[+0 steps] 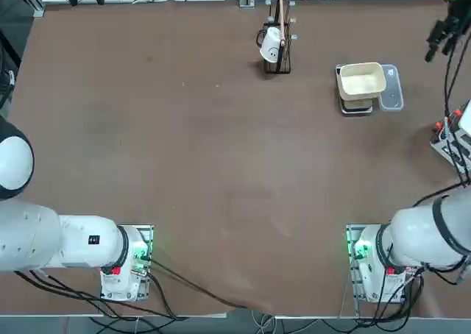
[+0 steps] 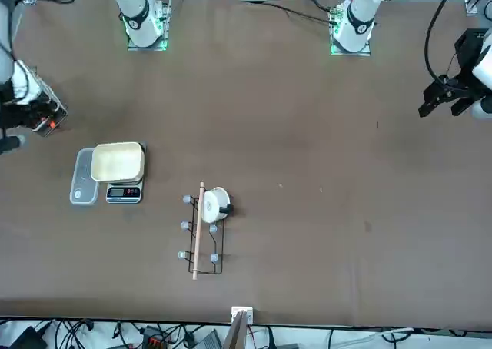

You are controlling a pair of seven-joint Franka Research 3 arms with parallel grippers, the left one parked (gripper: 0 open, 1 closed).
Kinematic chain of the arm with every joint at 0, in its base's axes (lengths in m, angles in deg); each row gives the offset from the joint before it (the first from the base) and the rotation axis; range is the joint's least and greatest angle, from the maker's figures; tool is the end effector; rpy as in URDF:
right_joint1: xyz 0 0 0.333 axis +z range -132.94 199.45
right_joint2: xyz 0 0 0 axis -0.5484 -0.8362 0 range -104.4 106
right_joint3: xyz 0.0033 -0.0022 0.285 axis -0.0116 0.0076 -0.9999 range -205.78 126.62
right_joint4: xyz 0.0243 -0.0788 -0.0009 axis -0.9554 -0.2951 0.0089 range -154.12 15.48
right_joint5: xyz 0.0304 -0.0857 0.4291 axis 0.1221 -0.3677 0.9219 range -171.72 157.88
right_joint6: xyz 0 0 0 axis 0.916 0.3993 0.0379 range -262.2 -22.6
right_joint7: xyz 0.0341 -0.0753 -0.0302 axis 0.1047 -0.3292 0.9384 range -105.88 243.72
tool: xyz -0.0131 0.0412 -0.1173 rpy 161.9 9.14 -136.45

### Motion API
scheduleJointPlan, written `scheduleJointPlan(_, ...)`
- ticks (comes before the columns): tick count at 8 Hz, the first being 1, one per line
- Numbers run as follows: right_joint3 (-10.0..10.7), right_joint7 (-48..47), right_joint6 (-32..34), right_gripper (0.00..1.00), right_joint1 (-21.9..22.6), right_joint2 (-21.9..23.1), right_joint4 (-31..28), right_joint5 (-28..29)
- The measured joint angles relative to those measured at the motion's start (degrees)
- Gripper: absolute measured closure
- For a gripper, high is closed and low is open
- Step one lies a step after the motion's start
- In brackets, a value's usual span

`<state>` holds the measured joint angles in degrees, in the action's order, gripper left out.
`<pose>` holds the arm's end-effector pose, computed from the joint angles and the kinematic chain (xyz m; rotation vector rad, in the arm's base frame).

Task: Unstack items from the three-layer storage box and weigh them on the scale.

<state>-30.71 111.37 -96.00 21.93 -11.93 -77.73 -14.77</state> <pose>0.5853 -0.2280 0.3636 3.0223 0.6518 -0.4573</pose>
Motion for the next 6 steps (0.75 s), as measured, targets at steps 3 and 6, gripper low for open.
scheduleJointPlan(3,0.2,19.3,-12.0,0.15,-6.9,1.7,-9.4,-1.6)
scheduleJointPlan(6,0.2,22.1,-28.5,0.21,-10.8,4.3,-23.7,-6.8)
